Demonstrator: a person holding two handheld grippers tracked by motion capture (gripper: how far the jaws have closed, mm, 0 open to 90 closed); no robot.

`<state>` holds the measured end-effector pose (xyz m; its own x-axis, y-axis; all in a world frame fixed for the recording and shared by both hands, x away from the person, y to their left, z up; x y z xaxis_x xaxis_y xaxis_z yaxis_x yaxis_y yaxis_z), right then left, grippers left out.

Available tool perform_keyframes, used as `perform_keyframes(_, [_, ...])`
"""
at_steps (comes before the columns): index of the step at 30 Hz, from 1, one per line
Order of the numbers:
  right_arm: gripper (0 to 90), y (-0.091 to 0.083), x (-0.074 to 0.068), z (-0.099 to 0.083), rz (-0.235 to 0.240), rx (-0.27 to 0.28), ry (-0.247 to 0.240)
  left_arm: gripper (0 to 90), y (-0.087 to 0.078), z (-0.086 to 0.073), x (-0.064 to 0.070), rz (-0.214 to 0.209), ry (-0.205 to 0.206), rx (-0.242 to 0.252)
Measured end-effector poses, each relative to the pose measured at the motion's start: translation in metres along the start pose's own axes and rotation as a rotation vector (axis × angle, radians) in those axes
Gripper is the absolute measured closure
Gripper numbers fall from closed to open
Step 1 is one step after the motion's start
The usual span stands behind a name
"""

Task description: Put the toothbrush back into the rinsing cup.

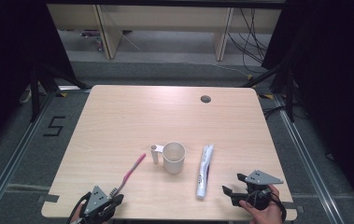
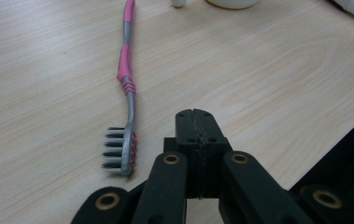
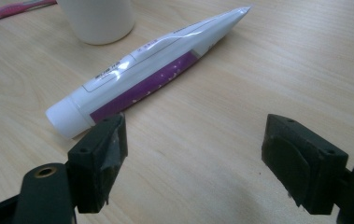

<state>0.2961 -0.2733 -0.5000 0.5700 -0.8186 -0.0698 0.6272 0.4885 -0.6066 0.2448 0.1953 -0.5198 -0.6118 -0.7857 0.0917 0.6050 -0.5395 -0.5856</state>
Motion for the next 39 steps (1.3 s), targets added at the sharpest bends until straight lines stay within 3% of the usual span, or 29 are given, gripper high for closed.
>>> perform_keyframes(4, [23.6,0.000,0.000,0.000,0.001,0.001,-0.005,89.4,-0.002,-0.001,-0.005,0.012,0.025,-0.035])
perform_keyframes(5, [23.6,0.000,0.000,0.000,-0.007,0.002,-0.014,89.4,-0.002,-0.001,-0.005,0.020,0.016,-0.036])
perform_keyframes(6, [23.6,0.000,-0.001,0.000,-0.001,-0.001,0.007,89.4,-0.002,-0.001,-0.008,0.028,0.020,-0.041])
perform_keyframes(8, [23.6,0.000,0.000,0.000,-0.009,0.004,-0.014,89.4,-0.002,0.000,-0.009,0.027,0.007,-0.031])
perform_keyframes(9, [23.6,-0.001,-0.002,0.000,0.003,-0.005,0.017,89.4,-0.001,0.000,-0.010,0.034,-0.003,-0.019])
perform_keyframes(13, [23.7,0.000,-0.002,0.000,0.003,-0.007,0.018,89.4,0.001,0.001,-0.018,0.043,0.006,-0.048])
perform_keyframes(14, [23.7,0.000,-0.002,0.000,0.003,-0.006,0.018,89.4,0.003,0.001,-0.017,0.045,-0.015,-0.025])
perform_keyframes(16, [23.7,-0.001,-0.002,0.000,0.004,-0.012,0.017,89.3,0.003,0.002,-0.020,0.048,0.005,-0.052])
perform_keyframes(17, [23.7,-0.001,-0.002,0.000,0.004,-0.012,0.017,89.4,0.004,0.002,-0.021,0.047,0.007,-0.049])
perform_keyframes(18, [23.7,-0.001,0.001,0.000,-0.006,-0.002,-0.015,89.4,0.006,0.003,-0.021,0.049,-0.013,-0.035])
perform_keyframes(21, [23.7,-0.001,0.001,0.000,-0.005,-0.003,-0.015,89.3,0.007,0.003,-0.027,0.051,0.002,-0.063])
perform_keyframes(22, [23.7,0.000,-0.002,0.000,0.004,-0.007,0.018,89.4,0.007,0.003,-0.027,0.054,-0.007,-0.057])
perform_keyframes(24, [23.7,-0.001,-0.001,0.000,0.001,-0.013,0.014,89.3,0.007,0.004,-0.029,0.057,-0.002,-0.065])
perform_keyframes(25, [23.7,-0.001,0.001,0.000,-0.007,-0.002,-0.016,89.3,0.009,0.004,-0.027,0.056,-0.021,-0.041])
perform_keyframes(26, [23.7,-0.001,0.001,0.000,-0.007,-0.002,-0.016,89.3,0.008,0.004,-0.029,0.059,0.005,-0.068])
perform_keyframes(29, [23.7,-0.001,0.001,0.000,-0.004,-0.006,-0.006,89.3,0.011,0.004,-0.031,0.066,-0.001,-0.077])
perform_keyframes(30, [23.7,-0.001,0.001,0.000,-0.007,-0.003,-0.015,89.3,0.011,0.005,-0.034,0.065,0.018,-0.093])
perform_keyframes(31, [23.7,-0.001,0.001,0.000,-0.007,-0.002,-0.016,89.3,0.012,0.005,-0.034,0.074,-0.003,-0.073])
perform_keyframes(32, [23.7,-0.001,0.001,0.000,-0.007,-0.001,-0.016,89.3,0.011,0.006,-0.036,0.087,0.000,-0.090])
perform_keyframes(34, [23.7,0.000,0.001,0.000,-0.007,-0.003,-0.016,89.3,0.014,0.007,-0.040,0.091,-0.008,-0.067])
perform_keyframes(36, [23.7,0.000,0.000,0.000,-0.003,-0.003,0.000,89.3,0.015,0.009,-0.044,0.103,-0.015,-0.069])
perform_keyframes(39, [23.7,0.000,0.000,0.000,-0.006,0.000,-0.017,89.3,0.017,0.012,-0.050,0.119,-0.026,-0.080])
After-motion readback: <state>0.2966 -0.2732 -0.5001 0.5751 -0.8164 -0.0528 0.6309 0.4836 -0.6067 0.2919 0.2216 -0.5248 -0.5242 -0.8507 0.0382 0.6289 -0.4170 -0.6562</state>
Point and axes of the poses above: each handheld gripper's, and its own axes: y roughly forward along the jaws, z roughly out of its top, x roughly to its right, the point moved 1 cm from there along y, roughly forward along the jaws, and after that the axes turned 3 degrees about -z, right-handed, at the moved point
